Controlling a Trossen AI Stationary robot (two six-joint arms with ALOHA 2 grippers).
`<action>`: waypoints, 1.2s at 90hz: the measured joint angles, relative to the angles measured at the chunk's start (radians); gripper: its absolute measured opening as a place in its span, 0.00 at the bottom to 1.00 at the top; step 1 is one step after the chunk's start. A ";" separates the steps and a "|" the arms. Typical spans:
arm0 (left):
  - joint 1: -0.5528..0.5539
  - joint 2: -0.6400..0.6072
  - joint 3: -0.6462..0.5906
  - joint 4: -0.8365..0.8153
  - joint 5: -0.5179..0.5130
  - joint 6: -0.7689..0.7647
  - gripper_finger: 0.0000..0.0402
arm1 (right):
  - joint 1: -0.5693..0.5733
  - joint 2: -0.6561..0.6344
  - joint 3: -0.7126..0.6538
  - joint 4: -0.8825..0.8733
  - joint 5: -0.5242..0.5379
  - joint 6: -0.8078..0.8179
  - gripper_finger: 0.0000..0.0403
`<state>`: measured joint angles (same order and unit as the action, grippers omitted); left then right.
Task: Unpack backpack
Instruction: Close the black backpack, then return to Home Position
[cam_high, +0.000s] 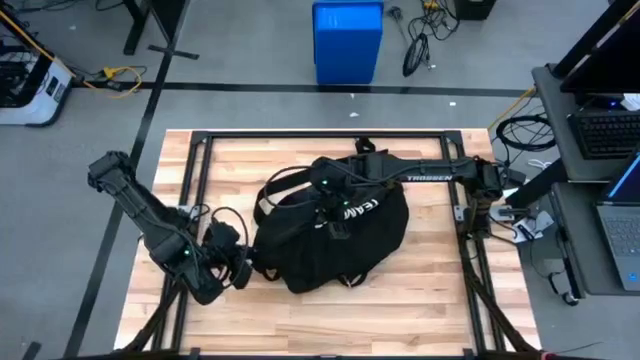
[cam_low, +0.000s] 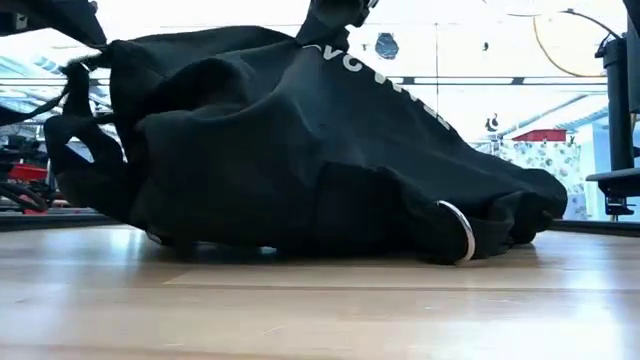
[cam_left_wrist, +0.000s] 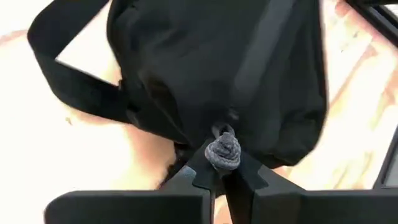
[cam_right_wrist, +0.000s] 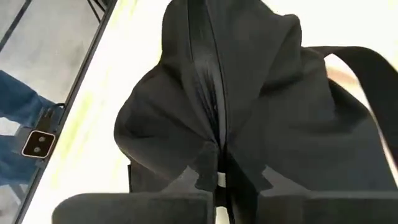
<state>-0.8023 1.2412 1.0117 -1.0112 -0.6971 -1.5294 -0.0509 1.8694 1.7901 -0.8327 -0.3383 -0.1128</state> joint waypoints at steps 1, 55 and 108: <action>-0.001 0.000 0.003 0.005 -0.007 0.008 0.04 | 0.000 0.000 0.000 0.001 0.000 0.000 0.03; 0.033 -0.055 0.164 0.057 -0.125 0.299 0.38 | 0.000 -0.010 0.136 -0.049 -0.186 0.171 0.25; 0.273 -0.217 0.207 0.336 -0.106 0.838 0.00 | -0.079 -0.022 0.554 -0.266 -0.212 0.058 0.00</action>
<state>-0.5291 1.0239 1.2190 -0.6751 -0.8026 -0.6910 -0.1298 1.8474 2.3437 -1.0986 -0.5499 -0.0547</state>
